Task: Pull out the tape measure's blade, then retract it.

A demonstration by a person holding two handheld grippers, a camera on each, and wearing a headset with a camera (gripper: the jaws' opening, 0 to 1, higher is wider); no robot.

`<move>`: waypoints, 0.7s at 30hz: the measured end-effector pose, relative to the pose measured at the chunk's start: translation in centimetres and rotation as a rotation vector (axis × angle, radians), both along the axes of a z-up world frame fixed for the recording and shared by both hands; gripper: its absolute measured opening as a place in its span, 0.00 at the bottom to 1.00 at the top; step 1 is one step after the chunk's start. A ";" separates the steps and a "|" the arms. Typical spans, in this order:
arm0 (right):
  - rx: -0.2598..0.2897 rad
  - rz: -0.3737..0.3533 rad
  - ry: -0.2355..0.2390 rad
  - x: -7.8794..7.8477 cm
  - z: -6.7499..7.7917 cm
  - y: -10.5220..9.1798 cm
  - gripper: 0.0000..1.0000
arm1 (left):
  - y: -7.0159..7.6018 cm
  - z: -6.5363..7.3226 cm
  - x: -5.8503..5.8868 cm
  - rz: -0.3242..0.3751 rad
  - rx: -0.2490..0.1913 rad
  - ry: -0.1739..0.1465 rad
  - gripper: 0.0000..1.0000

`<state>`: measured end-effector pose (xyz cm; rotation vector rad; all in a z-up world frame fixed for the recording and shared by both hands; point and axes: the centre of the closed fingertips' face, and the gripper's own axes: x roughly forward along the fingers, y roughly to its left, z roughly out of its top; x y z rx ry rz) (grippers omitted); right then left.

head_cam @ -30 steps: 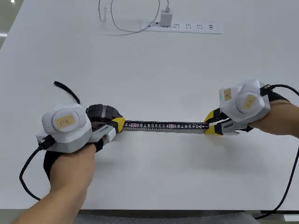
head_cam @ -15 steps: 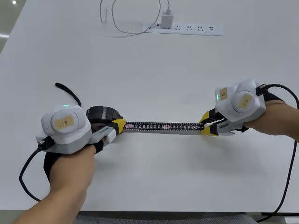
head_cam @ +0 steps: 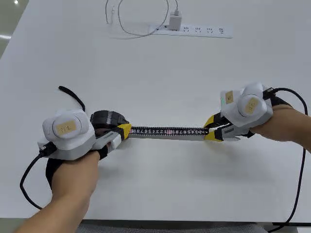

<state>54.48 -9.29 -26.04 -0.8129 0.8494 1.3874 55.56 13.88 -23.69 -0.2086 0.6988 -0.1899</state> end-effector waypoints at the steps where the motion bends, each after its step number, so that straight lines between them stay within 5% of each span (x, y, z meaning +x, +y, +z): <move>1: 0.000 0.001 0.001 0.0 0.0 0.1 0.10 | 0.0 0.0 0.0 0.000 0.000 0.000 0.57; 21: 0.030 -0.006 0.015 0.2 -0.1 1.7 0.10 | 0.0 0.0 0.0 0.000 -0.009 0.003 0.57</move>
